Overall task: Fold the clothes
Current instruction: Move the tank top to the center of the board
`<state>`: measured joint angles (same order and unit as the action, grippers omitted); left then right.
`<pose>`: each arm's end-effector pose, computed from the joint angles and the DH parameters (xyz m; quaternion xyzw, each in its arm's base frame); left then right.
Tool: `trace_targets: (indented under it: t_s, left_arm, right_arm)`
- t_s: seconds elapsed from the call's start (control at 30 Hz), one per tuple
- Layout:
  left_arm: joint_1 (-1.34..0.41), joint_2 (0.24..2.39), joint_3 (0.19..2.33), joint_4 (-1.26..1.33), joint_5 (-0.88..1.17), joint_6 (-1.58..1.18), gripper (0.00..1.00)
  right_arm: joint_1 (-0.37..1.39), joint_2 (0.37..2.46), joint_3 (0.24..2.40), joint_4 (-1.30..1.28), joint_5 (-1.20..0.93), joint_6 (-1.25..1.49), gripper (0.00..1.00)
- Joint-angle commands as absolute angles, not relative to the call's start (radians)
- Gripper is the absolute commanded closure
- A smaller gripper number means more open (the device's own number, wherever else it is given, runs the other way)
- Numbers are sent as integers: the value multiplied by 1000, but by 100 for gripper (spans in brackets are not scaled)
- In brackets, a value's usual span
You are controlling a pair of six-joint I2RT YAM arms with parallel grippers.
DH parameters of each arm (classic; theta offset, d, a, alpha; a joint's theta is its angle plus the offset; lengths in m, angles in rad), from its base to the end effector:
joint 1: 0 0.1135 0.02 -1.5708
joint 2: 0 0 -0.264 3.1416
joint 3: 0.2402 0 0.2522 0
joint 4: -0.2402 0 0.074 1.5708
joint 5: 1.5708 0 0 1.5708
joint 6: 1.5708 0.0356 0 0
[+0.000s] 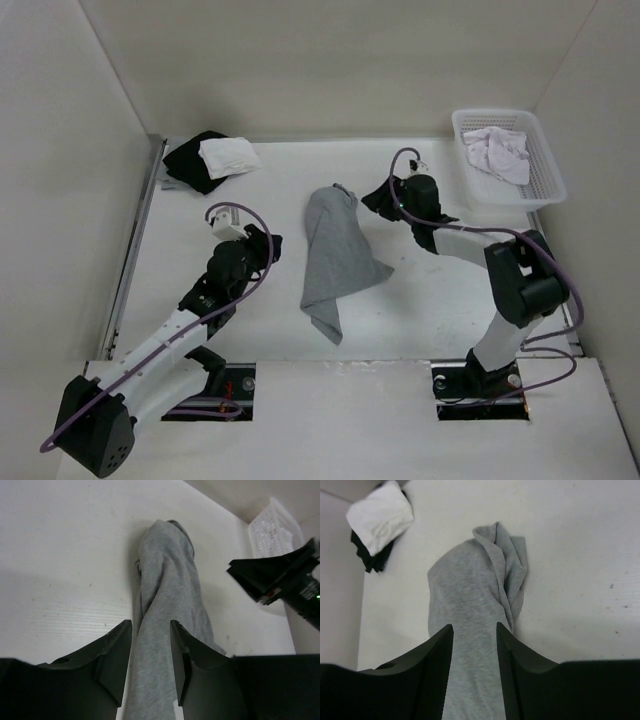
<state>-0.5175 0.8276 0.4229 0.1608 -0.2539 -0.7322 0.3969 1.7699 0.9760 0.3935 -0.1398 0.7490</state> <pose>0.1742 -0.0889 0.2404 -0.1613 0.7687 -0.2764 0.5538 0.3553 0.1543 0.1971 0.1077 0.8255 0.3476 0.4315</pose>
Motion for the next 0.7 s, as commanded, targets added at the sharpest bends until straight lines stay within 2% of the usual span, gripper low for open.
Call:
trace_targets:
  t_s: [0.0, 0.1, 0.13, 0.2, 0.23, 0.27, 0.33, 0.47, 0.67]
  left_arm:
    - [-554, 899, 402, 85, -296, -690, 67]
    - [-608, 984, 393, 52, -295, -696, 70]
    - [-640, 1021, 388, 51, -296, -704, 70]
    - [-680, 1081, 385, 55, -296, -722, 70]
    - [-697, 1112, 384, 69, -287, -739, 68]
    - [-709, 1138, 383, 90, -273, -747, 67]
    - [-713, 1190, 380, 151, -211, -762, 64]
    - [-712, 1233, 382, 205, -157, -772, 64]
    - [-740, 1279, 396, 250, -130, -778, 62]
  right_arm:
    - [433, 1519, 813, 488, -51, 770, 68]
    - [475, 1413, 680, 355, 64, 782, 92]
    - [504, 1360, 632, 256, 133, 778, 95]
    - [522, 1296, 597, 112, 211, 785, 91]
    - [527, 1278, 586, 76, 224, 790, 85]
    - [536, 1249, 563, 33, 239, 802, 72]
    - [542, 1209, 517, -18, 252, 825, 69]
    - [542, 1193, 483, -58, 264, 854, 70]
    - [542, 1293, 509, -17, 230, 850, 60]
